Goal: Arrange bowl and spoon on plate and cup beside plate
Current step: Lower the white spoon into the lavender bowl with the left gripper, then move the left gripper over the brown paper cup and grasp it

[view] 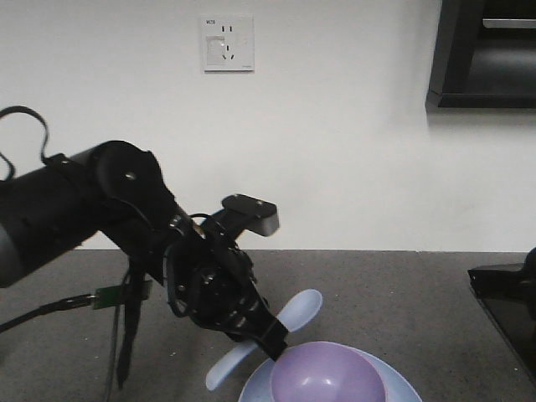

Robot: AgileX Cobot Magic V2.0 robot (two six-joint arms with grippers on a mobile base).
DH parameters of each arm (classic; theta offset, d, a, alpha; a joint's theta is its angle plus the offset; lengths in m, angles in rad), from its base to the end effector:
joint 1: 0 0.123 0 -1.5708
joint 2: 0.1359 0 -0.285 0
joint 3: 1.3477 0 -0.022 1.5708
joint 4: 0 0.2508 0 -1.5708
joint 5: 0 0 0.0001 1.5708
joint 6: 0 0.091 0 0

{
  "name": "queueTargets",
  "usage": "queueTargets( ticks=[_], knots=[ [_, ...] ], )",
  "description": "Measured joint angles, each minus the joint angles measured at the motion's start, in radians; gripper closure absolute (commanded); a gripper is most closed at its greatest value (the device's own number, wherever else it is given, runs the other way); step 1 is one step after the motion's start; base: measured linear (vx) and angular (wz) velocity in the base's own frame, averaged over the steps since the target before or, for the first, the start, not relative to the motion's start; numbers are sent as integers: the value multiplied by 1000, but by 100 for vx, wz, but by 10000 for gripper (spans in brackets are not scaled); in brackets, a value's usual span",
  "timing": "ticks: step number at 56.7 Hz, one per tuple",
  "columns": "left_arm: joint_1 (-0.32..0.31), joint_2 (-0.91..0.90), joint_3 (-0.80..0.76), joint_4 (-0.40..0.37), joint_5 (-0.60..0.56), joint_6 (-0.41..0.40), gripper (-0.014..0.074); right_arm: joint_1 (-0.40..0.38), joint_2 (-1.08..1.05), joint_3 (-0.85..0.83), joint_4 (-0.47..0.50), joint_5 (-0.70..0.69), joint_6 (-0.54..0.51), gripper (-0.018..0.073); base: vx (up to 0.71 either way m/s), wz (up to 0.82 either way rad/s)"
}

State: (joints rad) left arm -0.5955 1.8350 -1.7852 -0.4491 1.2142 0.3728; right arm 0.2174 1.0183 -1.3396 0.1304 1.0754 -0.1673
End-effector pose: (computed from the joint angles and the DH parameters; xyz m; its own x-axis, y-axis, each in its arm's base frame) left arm 0.3065 -0.2524 0.3412 -0.6032 0.6345 -0.4833 0.7929 0.5429 -0.2768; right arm 0.1709 0.0484 0.4477 -0.5662 -0.2317 -0.7910 -0.3637 0.9314 -0.0126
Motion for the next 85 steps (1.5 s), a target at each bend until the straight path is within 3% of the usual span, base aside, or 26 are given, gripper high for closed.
queueTargets(
  ticks=[6, 21, 28, 48, 63, 72, 85],
  knots=[
    [-30, 41, -4, 2, -2, -17, 596, 0, 0, 0, 0, 0, 1, -15, 0, 0],
    [-35, 101, -4, 27, -9, -67, 546, 0, 0, 0, -1, 0, 2, 0, 0, 0],
    [-35, 109, -4, 28, -15, -70, 449, 0, 0, 0, -1, 0, 2, 10, 0, 0],
    [-35, 110, -4, 28, -15, -65, 70, 0, 0, 0, 0, 0, 2, 13, 0, 0],
    [-36, 91, -4, 55, -17, -61, 27, 0, 0, 0, 0, 1, 2, 13, 0, 0],
    [-36, 9, -4, 192, 19, -81, 27, 0, 0, 0, 0, 1, 2, 13, 0, 0],
    [-36, -167, -4, 564, 41, -221, 27, 0, 0, 0, 0, 1, 2, 13, 0, 0]
  ],
)
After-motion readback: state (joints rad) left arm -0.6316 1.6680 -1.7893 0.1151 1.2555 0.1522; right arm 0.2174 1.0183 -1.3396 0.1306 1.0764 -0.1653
